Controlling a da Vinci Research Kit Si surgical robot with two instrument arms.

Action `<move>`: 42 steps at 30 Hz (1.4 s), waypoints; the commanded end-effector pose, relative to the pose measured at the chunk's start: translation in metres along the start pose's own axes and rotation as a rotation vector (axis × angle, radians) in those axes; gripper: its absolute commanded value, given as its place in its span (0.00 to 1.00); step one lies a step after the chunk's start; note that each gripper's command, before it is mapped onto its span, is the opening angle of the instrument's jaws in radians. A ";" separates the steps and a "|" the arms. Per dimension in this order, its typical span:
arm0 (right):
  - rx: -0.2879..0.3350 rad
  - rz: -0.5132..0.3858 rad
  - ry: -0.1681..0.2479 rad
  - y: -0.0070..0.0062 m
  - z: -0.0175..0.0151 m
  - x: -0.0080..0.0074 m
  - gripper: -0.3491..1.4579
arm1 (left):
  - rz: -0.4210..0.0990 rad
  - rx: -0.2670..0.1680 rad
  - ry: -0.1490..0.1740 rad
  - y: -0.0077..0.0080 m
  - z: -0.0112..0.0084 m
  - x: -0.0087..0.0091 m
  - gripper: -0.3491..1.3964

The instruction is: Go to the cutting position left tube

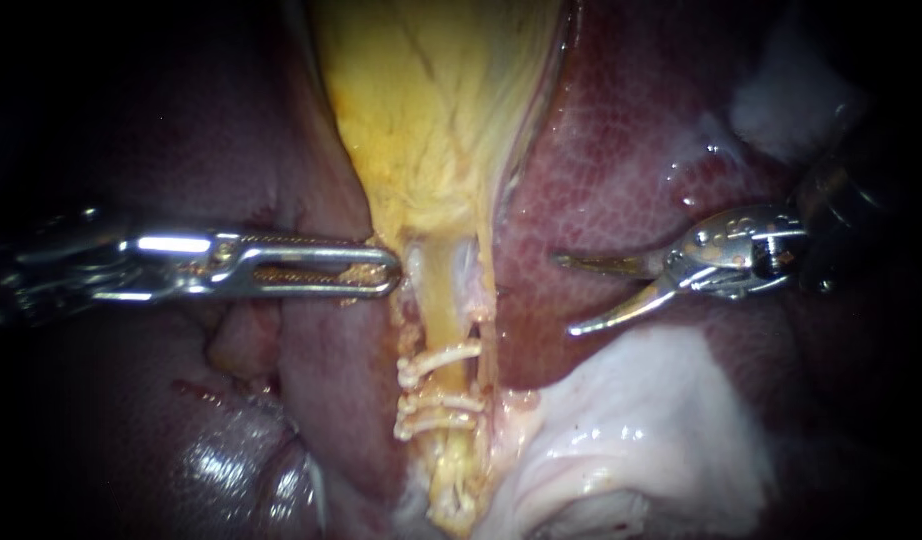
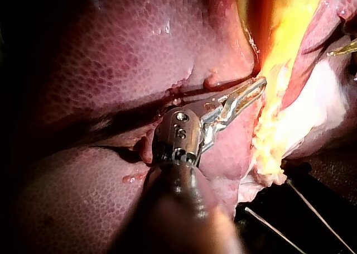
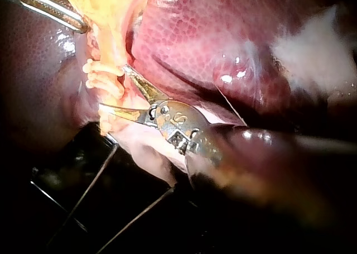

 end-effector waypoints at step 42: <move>0.142 0.076 -0.103 -0.0010 0.0127 -0.0131 0.99 | -0.028 -0.014 -0.021 -0.0006 -0.0071 -0.0035 0.00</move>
